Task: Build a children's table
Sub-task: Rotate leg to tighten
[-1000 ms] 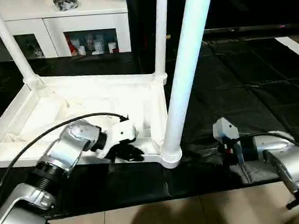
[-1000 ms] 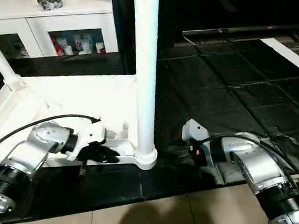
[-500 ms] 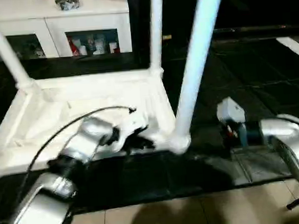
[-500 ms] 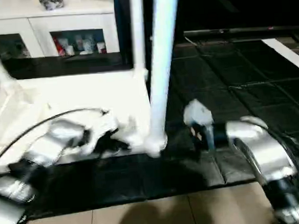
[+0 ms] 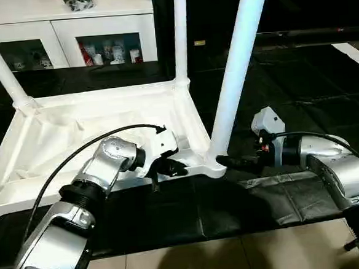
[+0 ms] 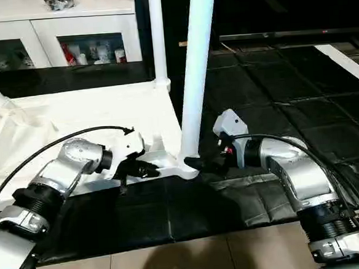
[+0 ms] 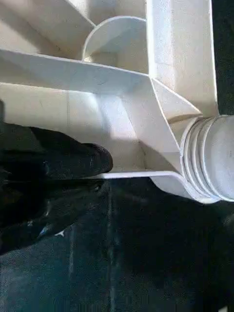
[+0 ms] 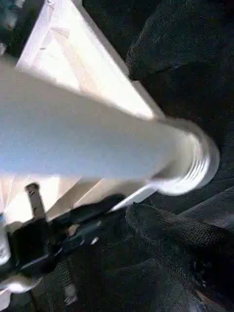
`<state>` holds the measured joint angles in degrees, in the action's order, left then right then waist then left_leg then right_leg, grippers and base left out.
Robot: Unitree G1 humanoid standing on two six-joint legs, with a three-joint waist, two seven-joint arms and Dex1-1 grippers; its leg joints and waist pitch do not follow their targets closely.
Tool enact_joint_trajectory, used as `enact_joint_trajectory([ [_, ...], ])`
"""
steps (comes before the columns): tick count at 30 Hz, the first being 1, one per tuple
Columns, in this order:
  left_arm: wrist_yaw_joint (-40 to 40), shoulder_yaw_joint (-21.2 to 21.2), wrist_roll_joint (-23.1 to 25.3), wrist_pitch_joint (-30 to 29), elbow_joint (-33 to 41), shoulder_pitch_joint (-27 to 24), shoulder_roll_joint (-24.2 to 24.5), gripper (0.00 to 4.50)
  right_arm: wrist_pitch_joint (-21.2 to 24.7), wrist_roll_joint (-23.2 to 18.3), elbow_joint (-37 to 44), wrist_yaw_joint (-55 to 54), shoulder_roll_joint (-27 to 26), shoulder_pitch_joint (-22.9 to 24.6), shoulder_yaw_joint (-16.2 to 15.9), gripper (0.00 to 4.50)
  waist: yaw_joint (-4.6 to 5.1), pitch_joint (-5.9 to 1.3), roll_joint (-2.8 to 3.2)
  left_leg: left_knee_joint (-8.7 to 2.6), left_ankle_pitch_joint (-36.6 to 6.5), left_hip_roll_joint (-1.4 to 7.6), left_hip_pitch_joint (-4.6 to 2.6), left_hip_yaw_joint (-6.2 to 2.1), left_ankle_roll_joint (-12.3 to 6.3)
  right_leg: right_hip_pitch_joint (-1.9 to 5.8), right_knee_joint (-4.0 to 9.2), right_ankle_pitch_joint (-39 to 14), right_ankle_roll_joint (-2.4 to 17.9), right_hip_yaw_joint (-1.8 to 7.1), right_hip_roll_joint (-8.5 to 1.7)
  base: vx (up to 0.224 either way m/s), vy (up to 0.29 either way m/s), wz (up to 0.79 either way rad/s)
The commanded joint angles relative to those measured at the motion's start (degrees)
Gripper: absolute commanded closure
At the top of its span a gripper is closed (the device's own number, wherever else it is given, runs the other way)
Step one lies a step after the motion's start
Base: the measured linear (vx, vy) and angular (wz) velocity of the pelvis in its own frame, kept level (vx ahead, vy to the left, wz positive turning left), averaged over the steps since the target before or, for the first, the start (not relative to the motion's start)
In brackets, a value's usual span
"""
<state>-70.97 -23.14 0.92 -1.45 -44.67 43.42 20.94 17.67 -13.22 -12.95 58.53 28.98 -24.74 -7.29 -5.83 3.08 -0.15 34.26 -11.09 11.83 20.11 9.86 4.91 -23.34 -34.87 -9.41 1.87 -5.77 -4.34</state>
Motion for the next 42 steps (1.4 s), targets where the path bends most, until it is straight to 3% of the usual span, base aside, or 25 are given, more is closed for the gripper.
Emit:
enact_joint_trajectory([
  [1,-3.3,-1.1,0.6,2.0,0.5,1.2,0.8,4.47,-1.4,-0.6,-1.3,2.3,0.5,-0.6,0.3,0.00,-0.32,-4.19,0.02,-3.59,-9.8,1.12,0.04,-0.19,-2.56,3.87,4.58,-15.3,9.6,2.99,-4.04,0.000,0.000,0.00],
  [5,-6.1,-1.6,0.4,3.2,0.7,1.1,1.1,4.47,-3.5,-1.7,-3.9,5.8,-0.3,-1.3,-0.3,0.00,-0.54,-4.12,0.21,-3.62,-10.4,1.28,-0.03,-0.19,-2.57,3.76,4.70,-16.0,9.5,2.96,-4.05,0.000,0.000,0.00],
  [8,-8.1,-2.3,0.8,4.2,1.3,0.9,1.5,4.49,-4.7,-1.8,-6.1,8.4,-1.0,-2.4,-1.3,0.18,-0.87,-4.22,0.28,-3.64,-10.0,1.43,-0.12,-0.18,-2.49,3.70,4.35,-13.9,10.7,2.97,-3.96,0.000,0.000,0.00],
  [9,-8.5,-2.5,1.1,4.6,1.1,0.9,1.5,4.50,-4.2,-2.1,-7.1,10.5,-1.3,-3.1,-2.3,0.51,-0.90,-4.26,0.26,-3.63,-9.9,1.43,-0.05,-0.21,-2.52,3.78,4.13,-13.1,11.1,2.96,-3.95,0.000,0.000,0.00],
  [13,-9.6,-3.0,1.9,5.7,0.6,1.1,1.6,4.50,-4.9,-1.7,-10.3,15.0,-1.9,-4.7,-4.4,0.74,-1.19,-4.24,0.07,-3.63,-10.0,1.48,-0.04,-0.18,-2.68,3.79,4.22,-13.8,11.1,2.96,-4.06,0.000,0.000,0.00],
  [28,-9.9,-2.5,2.7,5.9,0.0,1.3,1.4,4.50,-7.2,-0.7,-18.1,21.6,-3.2,-8.7,-6.0,2.05,-1.97,-4.21,0.03,-3.64,-9.9,1.59,-0.20,-0.10,-2.33,3.56,4.22,-15.2,10.6,3.05,-4.15,0.000,0.000,0.00],
  [31,-9.6,-2.0,2.6,5.1,-0.4,1.3,1.1,4.50,-7.6,-0.6,-18.5,22.0,-3.7,-8.7,-5.7,2.28,-2.02,-4.22,0.01,-3.67,-9.7,1.57,-0.18,-0.14,-2.28,3.56,4.24,-15.7,10.3,3.04,-4.16,0.000,0.000,0.00],
  [32,-9.4,-1.8,2.5,4.5,-0.7,1.4,0.9,4.50,-7.6,-0.7,-18.6,22.1,-3.8,-8.6,-5.6,2.35,-1.99,-4.20,0.30,-3.65,-9.9,1.56,-0.16,-0.14,-2.21,3.52,4.33,-15.8,10.4,3.02,-4.16,0.000,0.000,0.00],
  [37,-7.7,-0.6,1.7,1.5,-1.6,2.0,-0.2,4.50,-6.1,-2.1,-17.3,21.1,-4.5,-7.7,-4.7,2.46,-2.06,-4.19,0.17,-3.67,-10.3,1.50,-0.27,-0.12,-2.15,3.54,4.41,-16.2,10.3,3.00,-4.09,0.000,0.000,0.00],
  [39,-6.2,0.4,1.0,-0.6,-1.8,2.4,-1.2,4.50,-5.3,-1.8,-16.0,18.8,-4.8,-6.9,-4.4,2.48,-2.05,-4.04,-0.09,-3.76,-10.5,1.51,-0.24,-0.11,-2.12,3.54,4.61,-17.5,9.9,2.99,-4.07,0.000,0.000,0.00],
  [42,-2.0,2.1,0.4,-3.5,-2.6,3.5,-3.4,4.50,-3.4,0.8,-15.0,10.5,-6.7,-6.0,-4.4,2.48,-1.90,-3.96,0.09,-3.86,-10.9,1.40,-0.29,-0.27,-1.51,3.39,4.79,-19.4,9.1,2.85,-4.07,0.000,0.000,0.00],
])
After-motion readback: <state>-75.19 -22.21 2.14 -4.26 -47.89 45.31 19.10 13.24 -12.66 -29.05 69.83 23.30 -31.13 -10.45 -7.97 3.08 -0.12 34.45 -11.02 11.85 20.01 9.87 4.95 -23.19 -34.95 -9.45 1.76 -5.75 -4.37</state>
